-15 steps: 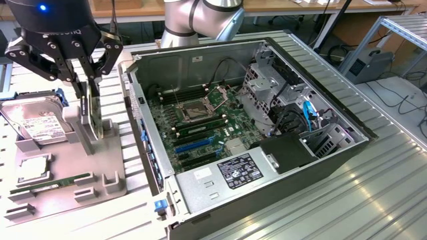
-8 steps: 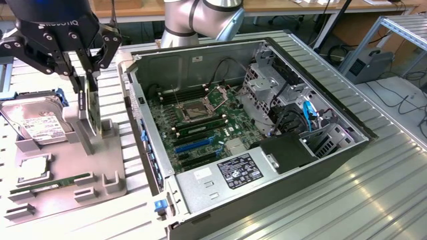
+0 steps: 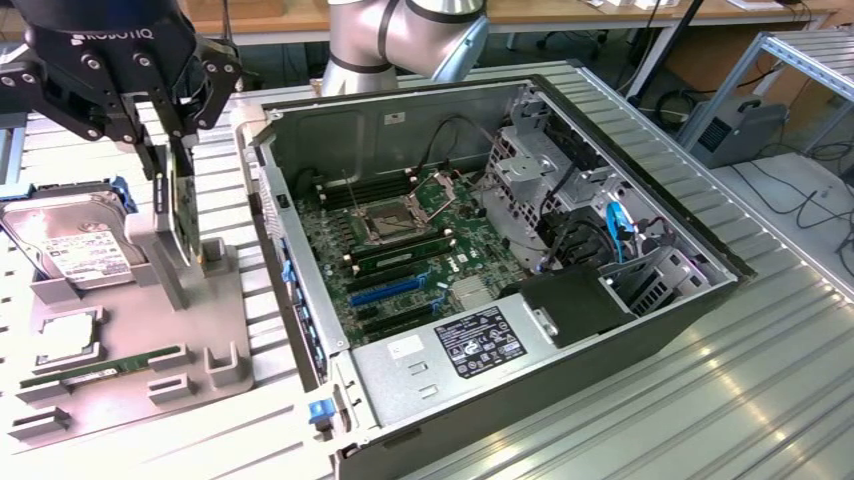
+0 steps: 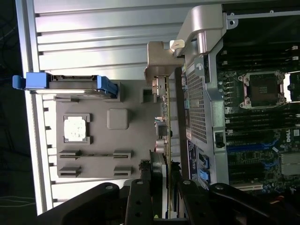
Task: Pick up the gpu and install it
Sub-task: 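Pick up the gpu and move the gpu toward the slot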
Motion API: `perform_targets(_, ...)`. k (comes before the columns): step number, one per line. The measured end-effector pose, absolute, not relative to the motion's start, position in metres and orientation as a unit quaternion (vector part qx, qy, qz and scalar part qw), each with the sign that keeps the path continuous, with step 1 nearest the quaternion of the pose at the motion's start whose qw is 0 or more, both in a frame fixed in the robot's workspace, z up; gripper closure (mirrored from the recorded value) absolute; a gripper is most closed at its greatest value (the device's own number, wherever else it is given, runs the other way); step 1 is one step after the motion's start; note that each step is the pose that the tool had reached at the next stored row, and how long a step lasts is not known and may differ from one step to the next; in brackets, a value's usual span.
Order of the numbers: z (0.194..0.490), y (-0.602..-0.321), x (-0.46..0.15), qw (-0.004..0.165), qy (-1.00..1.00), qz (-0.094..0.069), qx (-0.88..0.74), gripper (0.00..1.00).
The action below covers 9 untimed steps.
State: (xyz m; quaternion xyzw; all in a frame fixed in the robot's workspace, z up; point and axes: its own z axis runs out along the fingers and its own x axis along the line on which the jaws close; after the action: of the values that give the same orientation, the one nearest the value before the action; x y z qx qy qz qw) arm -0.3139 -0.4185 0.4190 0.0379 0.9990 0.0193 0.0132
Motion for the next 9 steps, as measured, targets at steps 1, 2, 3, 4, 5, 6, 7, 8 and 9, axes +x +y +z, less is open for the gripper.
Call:
perform_targets(1,0.4190,-0.4185,-0.3139,0.013,0.999,0.019,0.038,0.73)
perform_targets(2,0.4190,-0.4185,-0.3139,0.013,0.999,0.019,0.038,0.73)
perform_targets(3,0.4191,-0.4185,-0.3139,0.013,0.999,0.019,0.038,0.73)
perform_targets(4,0.4191,-0.4185,-0.3139,0.013,0.999,0.019,0.038,0.73)
perform_targets(5,0.4191,-0.4185,-0.3139,0.013,0.999,0.019,0.038,0.73)
perform_targets(6,0.4191,-0.4185,-0.3139,0.013,0.999,0.019,0.038,0.73)
perform_targets(7,0.4191,-0.4185,-0.3139,0.013,0.999,0.019,0.038,0.73)
perform_targets(8,0.4192,-0.4184,-0.3136,0.013,0.999,0.019,0.038,0.73)
perform_targets(9,0.4192,-0.4184,-0.3130,0.013,0.999,0.019,0.038,0.73)
